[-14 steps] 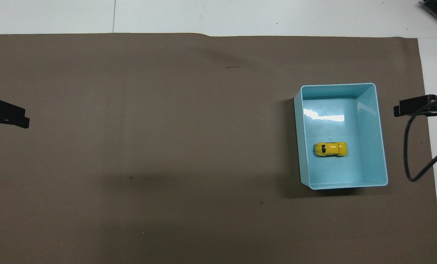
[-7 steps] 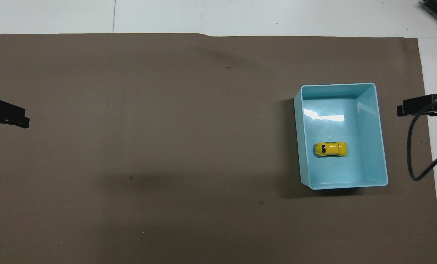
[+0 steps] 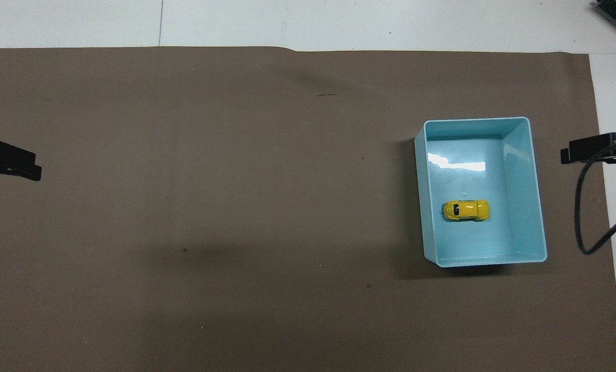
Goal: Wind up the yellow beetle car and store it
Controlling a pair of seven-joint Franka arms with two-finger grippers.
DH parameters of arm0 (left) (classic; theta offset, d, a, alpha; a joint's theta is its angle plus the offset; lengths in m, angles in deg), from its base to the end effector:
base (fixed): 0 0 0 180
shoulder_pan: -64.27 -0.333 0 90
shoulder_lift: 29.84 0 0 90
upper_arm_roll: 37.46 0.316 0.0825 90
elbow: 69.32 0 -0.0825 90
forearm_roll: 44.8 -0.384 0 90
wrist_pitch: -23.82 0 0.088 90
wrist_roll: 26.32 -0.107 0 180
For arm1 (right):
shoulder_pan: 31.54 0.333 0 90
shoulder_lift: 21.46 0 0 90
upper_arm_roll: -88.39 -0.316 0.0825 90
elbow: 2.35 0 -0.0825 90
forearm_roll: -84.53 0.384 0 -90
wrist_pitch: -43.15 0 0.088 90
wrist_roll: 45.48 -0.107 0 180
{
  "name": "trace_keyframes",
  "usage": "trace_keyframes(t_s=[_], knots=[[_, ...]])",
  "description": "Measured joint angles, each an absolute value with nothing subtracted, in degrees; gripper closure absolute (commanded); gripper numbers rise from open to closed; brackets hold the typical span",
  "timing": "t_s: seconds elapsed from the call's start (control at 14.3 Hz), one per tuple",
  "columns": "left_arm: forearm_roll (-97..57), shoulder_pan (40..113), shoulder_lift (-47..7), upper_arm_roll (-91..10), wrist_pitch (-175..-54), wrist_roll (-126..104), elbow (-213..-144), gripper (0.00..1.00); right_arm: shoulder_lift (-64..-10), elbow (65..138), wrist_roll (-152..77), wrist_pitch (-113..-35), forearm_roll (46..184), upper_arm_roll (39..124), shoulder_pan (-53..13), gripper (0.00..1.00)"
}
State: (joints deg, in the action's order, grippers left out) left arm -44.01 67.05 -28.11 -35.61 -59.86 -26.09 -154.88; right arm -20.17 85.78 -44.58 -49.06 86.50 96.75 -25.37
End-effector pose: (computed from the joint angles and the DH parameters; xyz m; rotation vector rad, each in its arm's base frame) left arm 0.5527 -0.0109 0.6346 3.1278 -0.0208 -0.0987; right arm 0.5516 -0.0186 0.6560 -3.1028 0.0347 -0.1467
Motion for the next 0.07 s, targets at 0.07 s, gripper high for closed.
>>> trace_keyframes(t_s=[0.07], knots=[[-44.01,67.05,-28.11,-35.61,-59.86,-26.09,-154.88,0.00,-20.17,85.78,-44.58,-49.06,86.50,96.75,-25.37,0.00]])
